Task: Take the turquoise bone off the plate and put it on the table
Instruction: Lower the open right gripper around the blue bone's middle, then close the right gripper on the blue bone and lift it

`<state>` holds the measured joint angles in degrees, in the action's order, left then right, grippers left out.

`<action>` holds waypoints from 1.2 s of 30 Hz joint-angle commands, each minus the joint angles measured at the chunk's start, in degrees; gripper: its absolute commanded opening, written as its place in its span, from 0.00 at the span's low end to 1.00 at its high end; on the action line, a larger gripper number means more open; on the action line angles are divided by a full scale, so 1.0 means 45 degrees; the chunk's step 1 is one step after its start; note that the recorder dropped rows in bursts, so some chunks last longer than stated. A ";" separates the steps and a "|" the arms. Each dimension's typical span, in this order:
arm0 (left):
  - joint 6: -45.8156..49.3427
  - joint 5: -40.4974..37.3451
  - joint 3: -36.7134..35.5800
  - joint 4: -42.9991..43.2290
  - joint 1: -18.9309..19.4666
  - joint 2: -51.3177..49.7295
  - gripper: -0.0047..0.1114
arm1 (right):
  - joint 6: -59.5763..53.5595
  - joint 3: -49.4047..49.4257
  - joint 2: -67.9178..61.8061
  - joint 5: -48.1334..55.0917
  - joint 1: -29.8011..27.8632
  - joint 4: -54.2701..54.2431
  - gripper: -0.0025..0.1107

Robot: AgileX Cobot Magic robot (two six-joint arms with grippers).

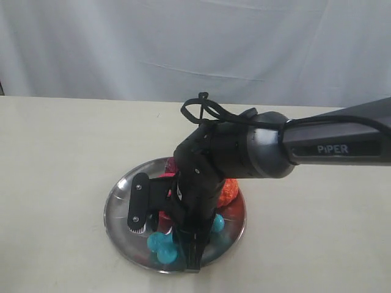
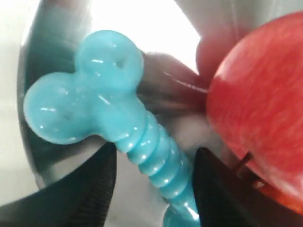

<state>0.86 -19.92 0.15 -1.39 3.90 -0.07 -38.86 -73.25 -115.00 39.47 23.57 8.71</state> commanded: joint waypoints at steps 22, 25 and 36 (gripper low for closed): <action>-0.0053 0.0068 -0.0032 -0.0016 -0.0098 0.0017 0.04 | -0.0007 -0.0008 -0.0563 -0.0132 -0.0016 -0.0193 0.22; -0.0053 0.0068 -0.0032 -0.0016 -0.0098 0.0017 0.04 | 0.0032 -0.0008 -0.0118 -0.0132 -0.0016 -0.0147 0.02; -0.0053 0.0068 -0.0032 -0.0016 -0.0098 0.0017 0.04 | 0.0930 -0.0008 0.2668 -0.0070 -0.0016 -0.0247 0.02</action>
<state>0.86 -19.92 0.15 -1.39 3.90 -0.07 -36.24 -73.18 -106.50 39.11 23.57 7.79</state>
